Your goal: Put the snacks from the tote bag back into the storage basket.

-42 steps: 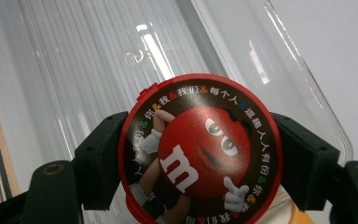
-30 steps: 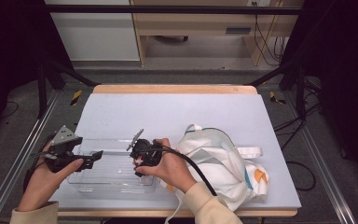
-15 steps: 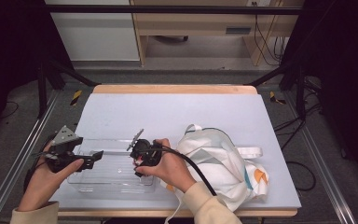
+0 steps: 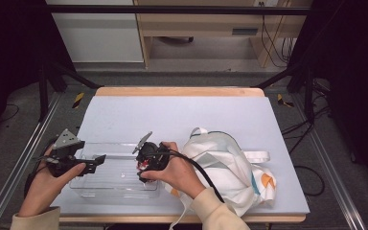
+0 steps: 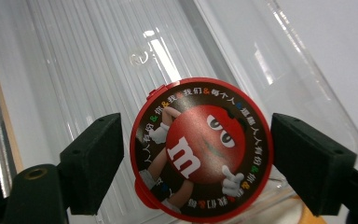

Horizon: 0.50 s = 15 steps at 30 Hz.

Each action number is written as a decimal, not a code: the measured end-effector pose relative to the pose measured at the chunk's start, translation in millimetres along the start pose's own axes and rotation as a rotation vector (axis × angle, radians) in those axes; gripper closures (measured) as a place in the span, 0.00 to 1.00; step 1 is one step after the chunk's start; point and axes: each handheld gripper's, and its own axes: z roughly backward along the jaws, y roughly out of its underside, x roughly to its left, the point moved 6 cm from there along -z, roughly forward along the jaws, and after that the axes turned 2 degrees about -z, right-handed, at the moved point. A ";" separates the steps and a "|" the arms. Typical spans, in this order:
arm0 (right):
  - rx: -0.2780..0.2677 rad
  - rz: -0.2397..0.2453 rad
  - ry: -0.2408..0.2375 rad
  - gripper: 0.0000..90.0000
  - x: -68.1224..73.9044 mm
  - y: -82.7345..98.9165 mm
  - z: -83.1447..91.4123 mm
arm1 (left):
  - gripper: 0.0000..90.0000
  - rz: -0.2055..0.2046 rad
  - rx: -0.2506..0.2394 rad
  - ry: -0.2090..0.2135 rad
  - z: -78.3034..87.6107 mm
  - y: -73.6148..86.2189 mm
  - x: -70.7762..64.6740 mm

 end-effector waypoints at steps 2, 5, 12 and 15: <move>-0.019 -0.003 -0.001 0.19 0.3 -0.2 3.4 | 0.10 0.000 -0.001 0.000 0.0 -0.2 0.0; -0.043 -0.009 0.003 0.19 1.5 0.2 9.6 | 0.10 0.000 0.002 -0.002 -0.1 0.2 0.5; -0.112 -0.021 0.013 0.16 6.3 8.9 28.8 | 0.10 -0.002 0.002 -0.007 -1.3 0.0 -0.5; -0.140 -0.029 0.026 0.16 6.5 14.9 36.9 | 0.10 -0.006 0.014 -0.006 -3.1 1.6 -0.7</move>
